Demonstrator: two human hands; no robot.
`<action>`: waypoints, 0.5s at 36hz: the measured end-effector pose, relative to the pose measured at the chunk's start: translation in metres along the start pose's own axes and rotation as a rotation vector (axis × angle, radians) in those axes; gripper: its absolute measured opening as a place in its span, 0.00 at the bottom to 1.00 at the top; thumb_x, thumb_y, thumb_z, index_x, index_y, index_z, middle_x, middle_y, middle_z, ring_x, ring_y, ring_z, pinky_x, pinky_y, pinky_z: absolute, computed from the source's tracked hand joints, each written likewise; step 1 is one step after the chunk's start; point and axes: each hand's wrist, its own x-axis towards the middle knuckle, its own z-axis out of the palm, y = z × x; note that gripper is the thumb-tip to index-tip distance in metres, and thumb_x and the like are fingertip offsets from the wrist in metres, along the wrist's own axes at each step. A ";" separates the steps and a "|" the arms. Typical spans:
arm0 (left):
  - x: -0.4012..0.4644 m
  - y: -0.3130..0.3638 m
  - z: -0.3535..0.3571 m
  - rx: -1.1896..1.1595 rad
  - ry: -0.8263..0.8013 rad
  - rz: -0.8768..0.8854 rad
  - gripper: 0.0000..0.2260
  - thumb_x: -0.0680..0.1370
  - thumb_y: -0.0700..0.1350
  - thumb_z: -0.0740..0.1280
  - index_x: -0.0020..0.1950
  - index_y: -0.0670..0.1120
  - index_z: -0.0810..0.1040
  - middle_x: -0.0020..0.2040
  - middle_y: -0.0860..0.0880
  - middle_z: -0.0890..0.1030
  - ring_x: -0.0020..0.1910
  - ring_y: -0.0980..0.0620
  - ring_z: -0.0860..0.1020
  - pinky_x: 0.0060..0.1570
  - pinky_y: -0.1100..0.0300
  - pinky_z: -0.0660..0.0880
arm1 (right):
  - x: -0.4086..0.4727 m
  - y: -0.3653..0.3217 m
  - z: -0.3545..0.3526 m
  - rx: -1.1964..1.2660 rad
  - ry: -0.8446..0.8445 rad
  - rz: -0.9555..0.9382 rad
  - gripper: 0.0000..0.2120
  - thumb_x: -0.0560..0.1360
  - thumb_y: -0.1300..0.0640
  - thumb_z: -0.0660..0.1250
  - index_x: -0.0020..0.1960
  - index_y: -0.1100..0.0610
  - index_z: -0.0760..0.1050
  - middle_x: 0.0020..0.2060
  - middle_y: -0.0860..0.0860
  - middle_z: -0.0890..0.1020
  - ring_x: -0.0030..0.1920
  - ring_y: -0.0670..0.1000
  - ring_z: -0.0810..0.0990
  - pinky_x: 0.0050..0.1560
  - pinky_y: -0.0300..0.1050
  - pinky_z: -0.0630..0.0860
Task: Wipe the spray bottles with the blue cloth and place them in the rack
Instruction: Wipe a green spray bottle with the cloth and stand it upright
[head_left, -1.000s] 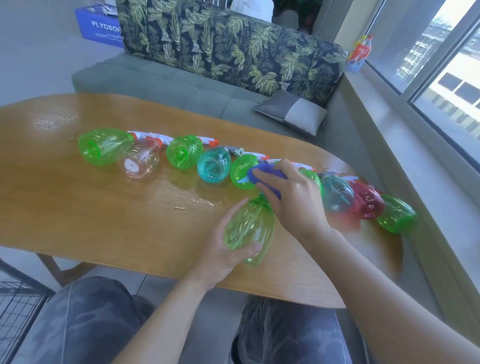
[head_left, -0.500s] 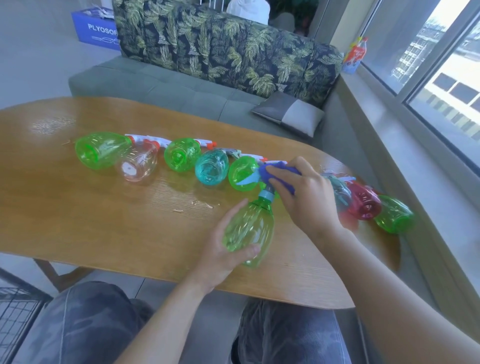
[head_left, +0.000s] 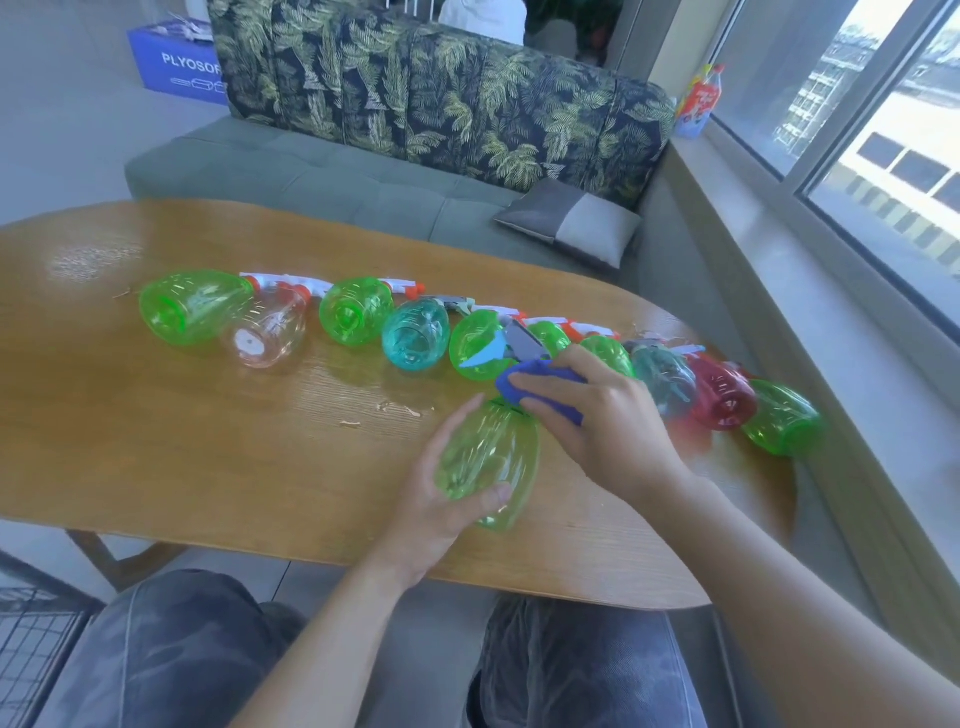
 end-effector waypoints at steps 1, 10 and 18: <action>0.000 0.000 0.001 0.005 -0.005 0.003 0.39 0.70 0.45 0.80 0.79 0.62 0.71 0.71 0.76 0.73 0.74 0.74 0.67 0.64 0.78 0.67 | 0.002 0.004 0.000 -0.022 0.020 0.047 0.12 0.81 0.48 0.69 0.61 0.47 0.86 0.49 0.48 0.79 0.38 0.53 0.80 0.36 0.49 0.80; -0.002 0.005 0.000 0.004 -0.015 -0.015 0.40 0.65 0.57 0.81 0.75 0.73 0.72 0.76 0.72 0.70 0.78 0.71 0.64 0.70 0.63 0.63 | 0.051 0.017 -0.006 0.143 0.126 0.365 0.11 0.81 0.49 0.71 0.62 0.43 0.85 0.54 0.47 0.82 0.54 0.48 0.80 0.57 0.45 0.74; -0.001 0.007 0.000 0.012 -0.031 0.003 0.40 0.66 0.57 0.81 0.76 0.71 0.73 0.76 0.71 0.71 0.79 0.68 0.65 0.73 0.62 0.64 | 0.056 0.015 0.003 0.238 -0.065 0.378 0.13 0.82 0.51 0.69 0.65 0.44 0.83 0.54 0.43 0.82 0.55 0.48 0.80 0.59 0.44 0.74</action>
